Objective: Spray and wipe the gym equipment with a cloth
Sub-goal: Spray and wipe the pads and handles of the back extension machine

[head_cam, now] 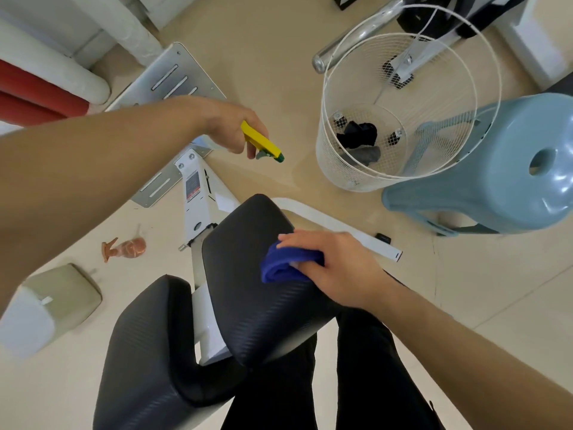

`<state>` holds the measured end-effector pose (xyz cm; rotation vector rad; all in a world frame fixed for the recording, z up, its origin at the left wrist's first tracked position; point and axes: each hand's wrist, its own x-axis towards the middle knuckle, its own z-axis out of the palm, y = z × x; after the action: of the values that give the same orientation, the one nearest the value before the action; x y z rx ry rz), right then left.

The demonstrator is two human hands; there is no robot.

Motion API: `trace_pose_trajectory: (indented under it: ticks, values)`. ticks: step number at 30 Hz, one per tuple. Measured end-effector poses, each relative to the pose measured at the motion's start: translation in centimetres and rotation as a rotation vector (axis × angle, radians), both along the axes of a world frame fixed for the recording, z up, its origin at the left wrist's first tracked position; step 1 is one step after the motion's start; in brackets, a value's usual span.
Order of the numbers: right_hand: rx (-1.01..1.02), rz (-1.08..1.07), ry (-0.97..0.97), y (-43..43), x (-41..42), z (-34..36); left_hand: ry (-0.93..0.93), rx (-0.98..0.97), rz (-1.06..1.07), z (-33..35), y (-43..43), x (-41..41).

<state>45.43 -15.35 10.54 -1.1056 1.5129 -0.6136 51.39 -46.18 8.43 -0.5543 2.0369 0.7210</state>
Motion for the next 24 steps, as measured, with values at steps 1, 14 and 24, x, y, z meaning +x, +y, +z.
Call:
trace_pose_trajectory:
  ticks: [1,14,24]
  values:
    - [-0.024,0.087,0.057,-1.3,0.1,-0.5,0.006,0.001,0.004,0.1,0.3,-0.1]
    - [0.292,-0.309,-0.104,-0.8,0.1,-5.4,0.102,-0.019,0.082,-0.1,1.1,5.2]
    - [0.128,-0.359,-0.001,-6.4,0.1,-3.9,0.014,-0.016,0.179,-5.3,1.9,12.1]
